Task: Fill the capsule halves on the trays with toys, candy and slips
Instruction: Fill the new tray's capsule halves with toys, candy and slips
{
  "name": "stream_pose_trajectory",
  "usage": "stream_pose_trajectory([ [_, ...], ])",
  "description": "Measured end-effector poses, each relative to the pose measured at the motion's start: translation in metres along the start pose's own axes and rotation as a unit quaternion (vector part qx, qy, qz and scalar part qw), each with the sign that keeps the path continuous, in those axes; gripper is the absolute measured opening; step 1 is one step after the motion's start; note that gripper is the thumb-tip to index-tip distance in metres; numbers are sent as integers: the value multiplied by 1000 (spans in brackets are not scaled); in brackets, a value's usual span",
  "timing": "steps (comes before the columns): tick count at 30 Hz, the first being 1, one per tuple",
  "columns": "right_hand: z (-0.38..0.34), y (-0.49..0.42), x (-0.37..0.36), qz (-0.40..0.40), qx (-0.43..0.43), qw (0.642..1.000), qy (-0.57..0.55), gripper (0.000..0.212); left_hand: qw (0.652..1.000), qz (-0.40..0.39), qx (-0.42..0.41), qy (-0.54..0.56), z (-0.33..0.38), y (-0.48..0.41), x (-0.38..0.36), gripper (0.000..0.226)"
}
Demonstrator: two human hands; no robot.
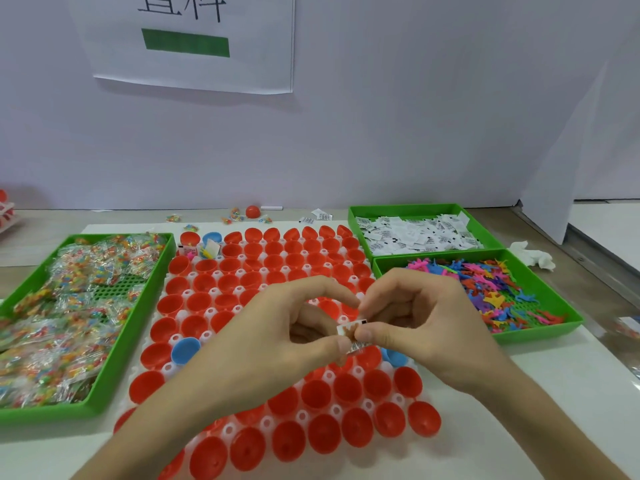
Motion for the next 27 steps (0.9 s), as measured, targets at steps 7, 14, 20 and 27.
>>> stream_pose_trajectory([
  [7,-6,6,-5,44,36,995,83,19,999,39,-27,-10,-2,1,-3,28],
  [14,-9,2,-18,59,5,995,78,23,988,105,-78,-79,-4,0,-1,37],
  [20,-24,-16,-24,52,47,993,100,19,980,146,-110,-84,4,4,17,36],
  [27,-56,-69,-42,78,120,981,128,12,958,256,-95,92,11,7,69,32],
])
Point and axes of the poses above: each hand's wrist, its own y-axis away from the middle knuckle, its own x-axis out of the back of the hand, z = x × y, the point moved 2 cm from there along -y, towards the middle knuckle, and after that the axes turned 14 degrees about y, right-handed, at the moved point
